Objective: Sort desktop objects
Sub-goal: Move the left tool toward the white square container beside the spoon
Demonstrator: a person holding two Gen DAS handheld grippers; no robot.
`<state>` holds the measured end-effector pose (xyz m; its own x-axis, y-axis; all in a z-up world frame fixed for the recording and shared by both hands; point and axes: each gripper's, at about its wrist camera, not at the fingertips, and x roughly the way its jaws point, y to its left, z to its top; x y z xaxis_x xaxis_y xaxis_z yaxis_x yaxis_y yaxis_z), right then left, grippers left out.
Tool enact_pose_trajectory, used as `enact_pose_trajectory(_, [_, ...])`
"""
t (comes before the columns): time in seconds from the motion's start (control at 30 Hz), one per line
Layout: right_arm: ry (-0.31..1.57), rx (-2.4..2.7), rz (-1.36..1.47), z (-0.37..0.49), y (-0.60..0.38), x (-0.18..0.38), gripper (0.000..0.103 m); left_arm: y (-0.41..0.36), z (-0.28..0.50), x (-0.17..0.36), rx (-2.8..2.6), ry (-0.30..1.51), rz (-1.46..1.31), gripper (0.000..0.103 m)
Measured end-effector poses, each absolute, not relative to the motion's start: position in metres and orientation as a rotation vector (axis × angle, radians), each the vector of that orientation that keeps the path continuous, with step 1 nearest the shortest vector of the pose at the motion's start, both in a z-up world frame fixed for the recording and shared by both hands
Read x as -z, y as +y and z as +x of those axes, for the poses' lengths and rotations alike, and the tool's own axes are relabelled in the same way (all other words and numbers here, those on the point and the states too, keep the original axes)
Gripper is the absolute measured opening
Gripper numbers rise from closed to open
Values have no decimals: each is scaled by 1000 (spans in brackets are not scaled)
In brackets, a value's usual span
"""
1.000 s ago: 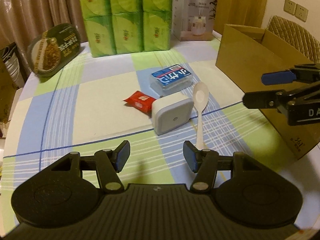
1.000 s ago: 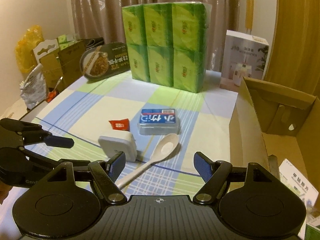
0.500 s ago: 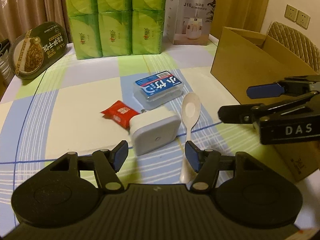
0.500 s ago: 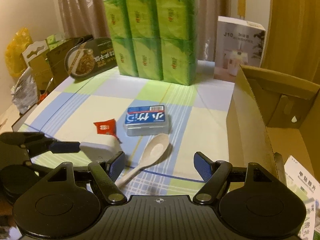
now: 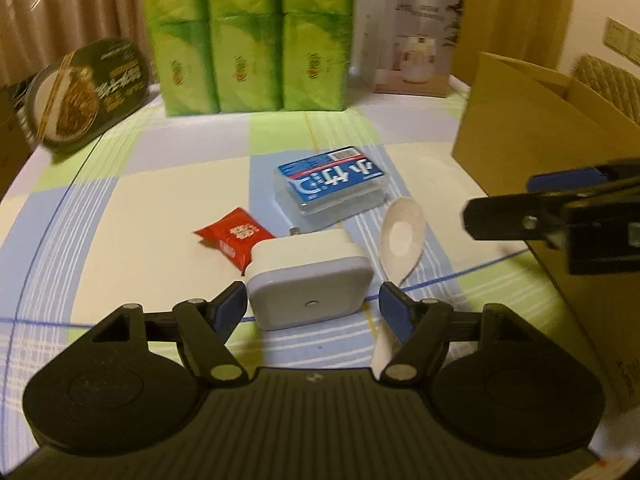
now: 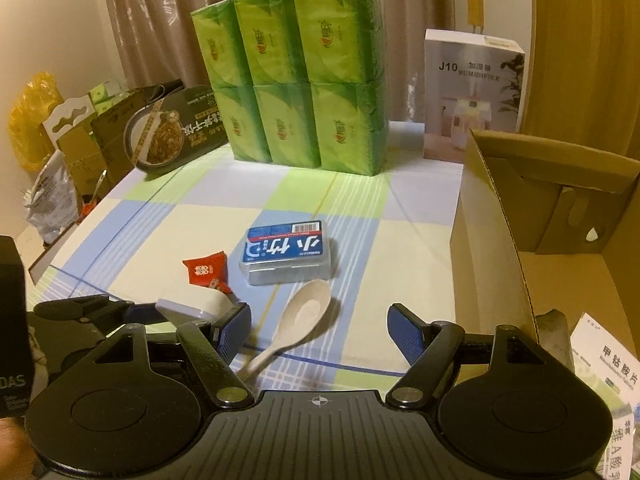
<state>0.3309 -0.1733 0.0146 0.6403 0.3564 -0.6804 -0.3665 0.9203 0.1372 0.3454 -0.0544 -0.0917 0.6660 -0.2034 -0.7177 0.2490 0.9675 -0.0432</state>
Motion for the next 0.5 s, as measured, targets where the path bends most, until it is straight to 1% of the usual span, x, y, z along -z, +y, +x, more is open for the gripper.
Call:
enact_pose_trajectory(0.3, [778, -411, -7, 332, -173, -13, 73, -40, 351, 98, 202, 794, -30, 68])
enact_pose_trajectory(0.37, [778, -411, -8, 332, -173, -13, 73, -36, 352, 99, 201, 801, -38, 67])
enact_pose_trajectory(0.4, [777, -411, -8, 332, -173, -13, 73, -35, 353, 99, 202, 803, -36, 64])
enact_pose_trajectory(0.5, [777, -412, -8, 332, -173, -13, 73, -32, 352, 98, 197, 802, -19, 64])
